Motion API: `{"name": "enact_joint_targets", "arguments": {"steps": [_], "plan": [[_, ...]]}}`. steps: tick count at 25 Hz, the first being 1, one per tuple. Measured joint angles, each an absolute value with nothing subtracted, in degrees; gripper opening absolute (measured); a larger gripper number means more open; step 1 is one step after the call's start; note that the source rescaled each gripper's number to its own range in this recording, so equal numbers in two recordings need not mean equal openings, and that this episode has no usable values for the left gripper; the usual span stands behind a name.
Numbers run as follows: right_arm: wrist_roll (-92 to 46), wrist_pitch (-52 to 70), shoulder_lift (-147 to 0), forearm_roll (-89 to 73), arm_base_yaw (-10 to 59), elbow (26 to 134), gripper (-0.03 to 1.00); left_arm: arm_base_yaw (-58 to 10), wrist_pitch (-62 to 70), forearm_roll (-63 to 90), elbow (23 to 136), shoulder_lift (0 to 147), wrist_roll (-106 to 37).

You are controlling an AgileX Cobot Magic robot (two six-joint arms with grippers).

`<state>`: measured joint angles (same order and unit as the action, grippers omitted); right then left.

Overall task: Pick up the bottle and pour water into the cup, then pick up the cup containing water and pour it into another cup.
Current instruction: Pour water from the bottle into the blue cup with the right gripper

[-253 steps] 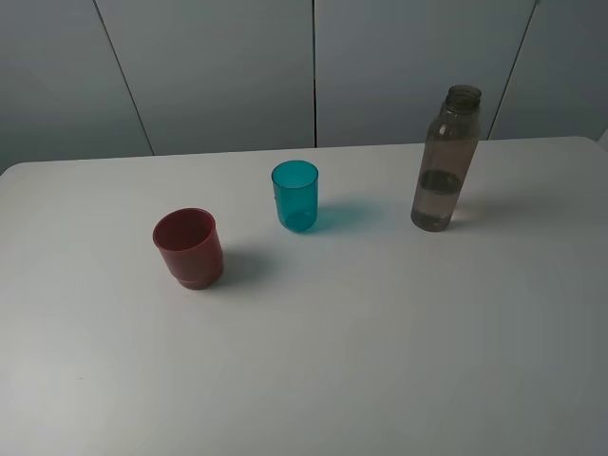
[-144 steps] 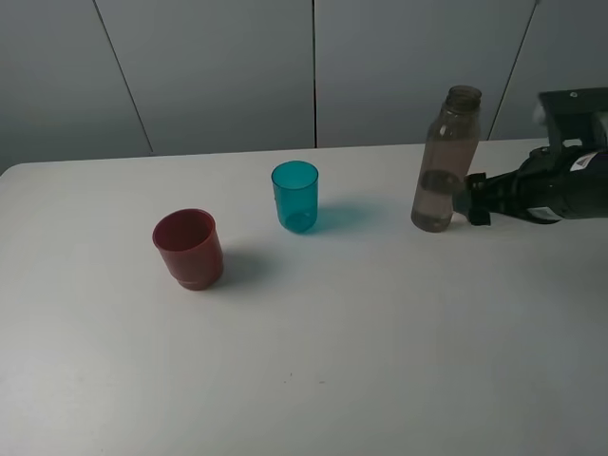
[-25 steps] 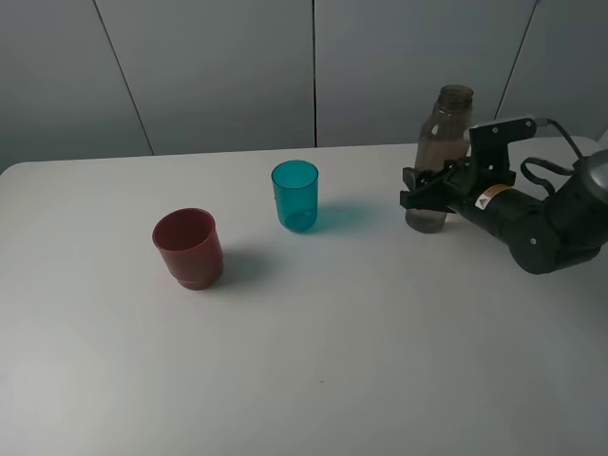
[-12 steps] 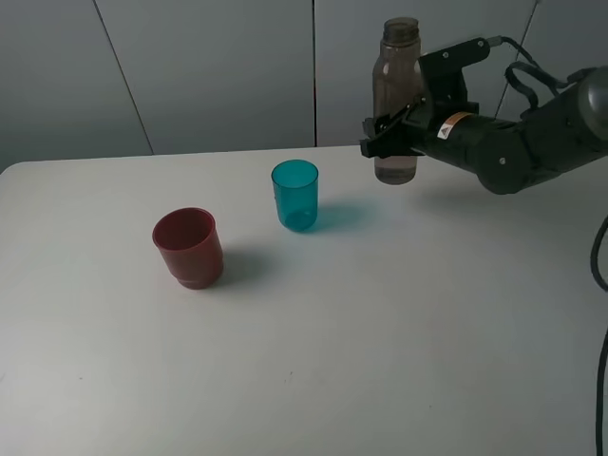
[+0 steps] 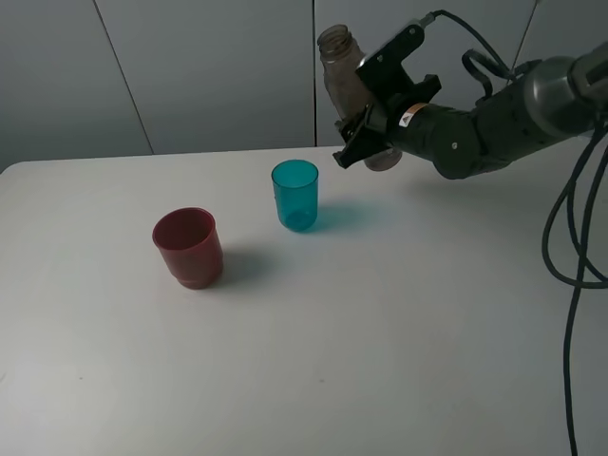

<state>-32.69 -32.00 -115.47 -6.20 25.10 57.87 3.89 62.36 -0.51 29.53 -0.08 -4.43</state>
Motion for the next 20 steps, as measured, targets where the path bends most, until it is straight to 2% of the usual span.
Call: {"name": "enact_joint_targets", "arguments": {"steps": [12, 20], "plan": [[-60.00, -34.17, -117.86, -17.02, 25.58, 58.60, 0.07, 3.89, 62.36, -0.51, 29.53, -0.08, -4.43], [-72.21, -36.24, -120.34, -20.80, 25.58, 60.41, 0.07, 3.89, 62.36, -0.51, 29.53, -0.08, -4.43]]}}
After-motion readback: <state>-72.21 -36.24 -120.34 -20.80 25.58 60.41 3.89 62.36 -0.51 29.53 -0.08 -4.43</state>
